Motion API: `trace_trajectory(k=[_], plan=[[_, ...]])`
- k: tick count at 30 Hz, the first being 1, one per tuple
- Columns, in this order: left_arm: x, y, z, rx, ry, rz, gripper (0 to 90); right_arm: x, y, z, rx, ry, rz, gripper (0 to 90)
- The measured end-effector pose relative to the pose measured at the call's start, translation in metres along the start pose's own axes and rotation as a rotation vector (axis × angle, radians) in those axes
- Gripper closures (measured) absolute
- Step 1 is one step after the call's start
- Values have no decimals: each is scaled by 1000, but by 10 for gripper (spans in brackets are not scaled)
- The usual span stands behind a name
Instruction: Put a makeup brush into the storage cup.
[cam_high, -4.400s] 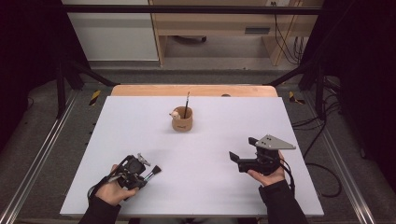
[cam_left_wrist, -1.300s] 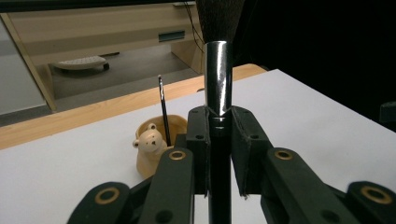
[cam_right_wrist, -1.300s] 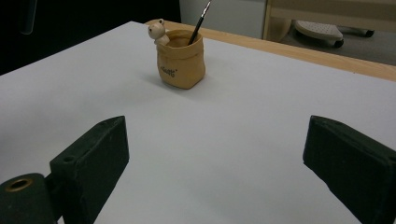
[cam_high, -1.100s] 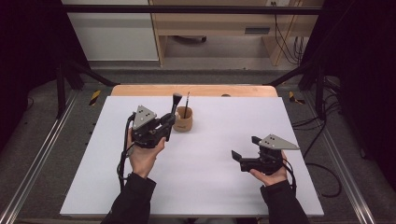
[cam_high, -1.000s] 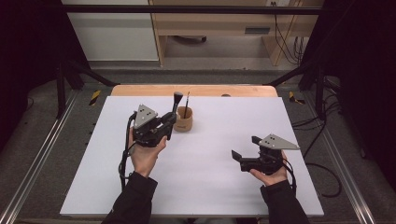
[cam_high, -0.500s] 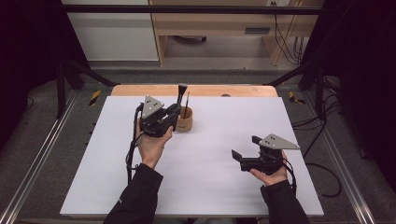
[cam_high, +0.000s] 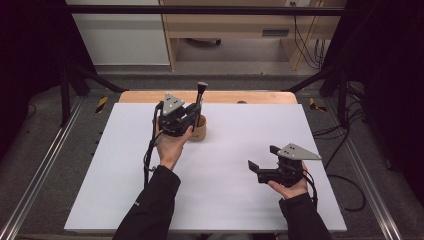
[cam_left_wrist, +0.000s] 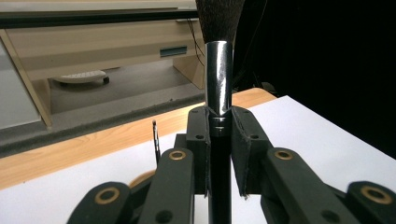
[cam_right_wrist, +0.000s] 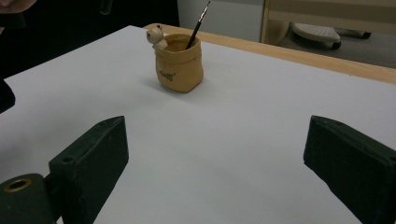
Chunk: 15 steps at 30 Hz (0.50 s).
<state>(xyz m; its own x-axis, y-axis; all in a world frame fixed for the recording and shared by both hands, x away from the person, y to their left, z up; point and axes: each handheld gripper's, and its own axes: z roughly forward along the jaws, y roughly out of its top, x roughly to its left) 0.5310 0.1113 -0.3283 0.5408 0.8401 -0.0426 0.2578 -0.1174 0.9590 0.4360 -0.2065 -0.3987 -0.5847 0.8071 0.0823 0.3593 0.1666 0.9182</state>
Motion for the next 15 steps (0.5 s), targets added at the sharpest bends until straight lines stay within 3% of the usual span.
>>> trace_trajectory(k=[15], plan=[[14, 6, 26, 15, 34, -15, 779, -1, 0, 0, 1, 6, 1, 73]])
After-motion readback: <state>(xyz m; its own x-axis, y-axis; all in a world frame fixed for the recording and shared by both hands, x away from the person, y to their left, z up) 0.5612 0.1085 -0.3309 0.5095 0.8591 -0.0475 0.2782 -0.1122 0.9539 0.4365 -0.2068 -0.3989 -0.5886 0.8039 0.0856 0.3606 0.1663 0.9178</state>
